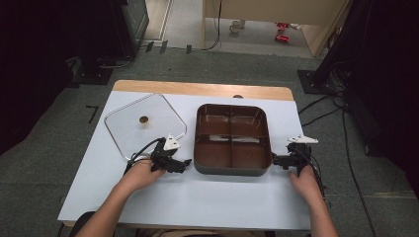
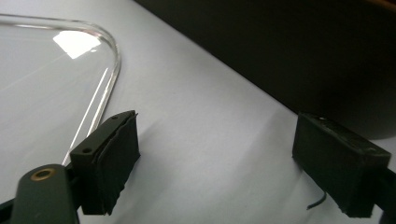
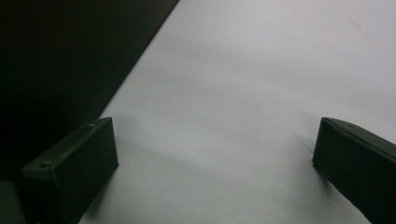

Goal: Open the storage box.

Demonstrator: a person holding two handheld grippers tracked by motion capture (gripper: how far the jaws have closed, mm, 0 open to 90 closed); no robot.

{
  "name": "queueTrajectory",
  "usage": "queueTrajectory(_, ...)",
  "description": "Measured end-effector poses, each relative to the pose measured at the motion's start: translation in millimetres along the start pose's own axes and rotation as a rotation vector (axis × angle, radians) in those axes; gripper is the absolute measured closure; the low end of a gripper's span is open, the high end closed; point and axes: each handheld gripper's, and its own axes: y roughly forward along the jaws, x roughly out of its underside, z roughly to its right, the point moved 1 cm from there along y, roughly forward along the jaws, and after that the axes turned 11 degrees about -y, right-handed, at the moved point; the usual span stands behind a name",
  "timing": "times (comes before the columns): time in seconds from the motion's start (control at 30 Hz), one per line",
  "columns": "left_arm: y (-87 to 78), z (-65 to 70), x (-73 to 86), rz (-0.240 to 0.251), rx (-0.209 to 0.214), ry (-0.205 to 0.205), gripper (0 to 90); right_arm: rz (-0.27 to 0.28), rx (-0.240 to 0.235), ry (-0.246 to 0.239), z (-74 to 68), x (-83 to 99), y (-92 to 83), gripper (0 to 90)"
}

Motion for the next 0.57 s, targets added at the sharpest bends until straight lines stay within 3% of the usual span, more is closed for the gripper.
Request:
queueTrajectory(0.03, -0.5, 1.6, 0.8, 0.001, -0.018, -0.016, 10.5, 0.0, 0.0, 0.0, 0.0, 0.0, 0.1, 0.0)
queueTrajectory(0.57, -0.4, 1.2, 1.0, 0.002, -0.016, -0.02, 10.4, 0.0, 0.0, 0.0, 0.0, 0.0, 0.0, 0.0)
